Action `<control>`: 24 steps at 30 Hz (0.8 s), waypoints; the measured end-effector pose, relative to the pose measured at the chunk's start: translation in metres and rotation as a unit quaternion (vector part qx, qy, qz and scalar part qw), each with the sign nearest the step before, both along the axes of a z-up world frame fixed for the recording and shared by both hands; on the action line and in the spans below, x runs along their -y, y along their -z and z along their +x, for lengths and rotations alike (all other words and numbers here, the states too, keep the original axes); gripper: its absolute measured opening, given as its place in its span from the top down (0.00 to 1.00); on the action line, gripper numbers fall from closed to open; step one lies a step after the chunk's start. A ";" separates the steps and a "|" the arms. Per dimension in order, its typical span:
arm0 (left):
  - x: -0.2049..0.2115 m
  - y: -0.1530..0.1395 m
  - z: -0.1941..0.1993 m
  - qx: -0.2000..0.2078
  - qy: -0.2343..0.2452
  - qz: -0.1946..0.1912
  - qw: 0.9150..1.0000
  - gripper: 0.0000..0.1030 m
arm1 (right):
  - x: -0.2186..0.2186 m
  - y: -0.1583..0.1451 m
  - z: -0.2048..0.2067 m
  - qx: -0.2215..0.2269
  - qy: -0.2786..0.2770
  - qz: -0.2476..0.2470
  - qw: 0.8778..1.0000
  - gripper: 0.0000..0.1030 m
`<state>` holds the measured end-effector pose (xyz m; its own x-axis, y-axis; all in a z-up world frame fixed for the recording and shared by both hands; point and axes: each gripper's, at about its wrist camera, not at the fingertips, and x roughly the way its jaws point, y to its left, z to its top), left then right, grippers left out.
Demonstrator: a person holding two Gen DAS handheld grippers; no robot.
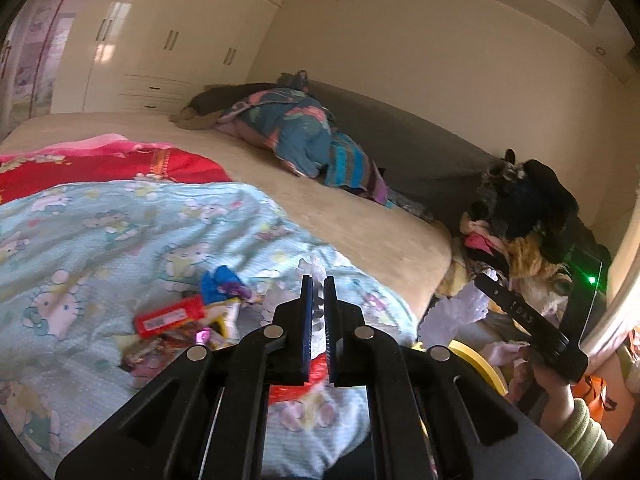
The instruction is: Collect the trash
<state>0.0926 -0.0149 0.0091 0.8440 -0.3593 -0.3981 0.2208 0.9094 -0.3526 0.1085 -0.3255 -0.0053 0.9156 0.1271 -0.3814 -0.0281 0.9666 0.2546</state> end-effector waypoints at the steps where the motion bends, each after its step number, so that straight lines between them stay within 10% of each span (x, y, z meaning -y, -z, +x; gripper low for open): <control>1: 0.006 -0.001 0.000 0.000 0.007 0.000 1.000 0.95 | 0.006 0.000 -0.002 0.000 0.008 -0.001 1.000 0.75; 24: 0.109 0.008 -0.004 -0.007 0.122 0.043 0.992 0.95 | 0.118 0.018 -0.038 -0.020 0.150 -0.013 0.988 0.75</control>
<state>0.0883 -0.1239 0.0009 0.7297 -0.5170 -0.4474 0.4337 0.8559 -0.2817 0.0706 -0.4437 -0.0233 0.8945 -0.1580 -0.4183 0.2703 0.9363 0.2242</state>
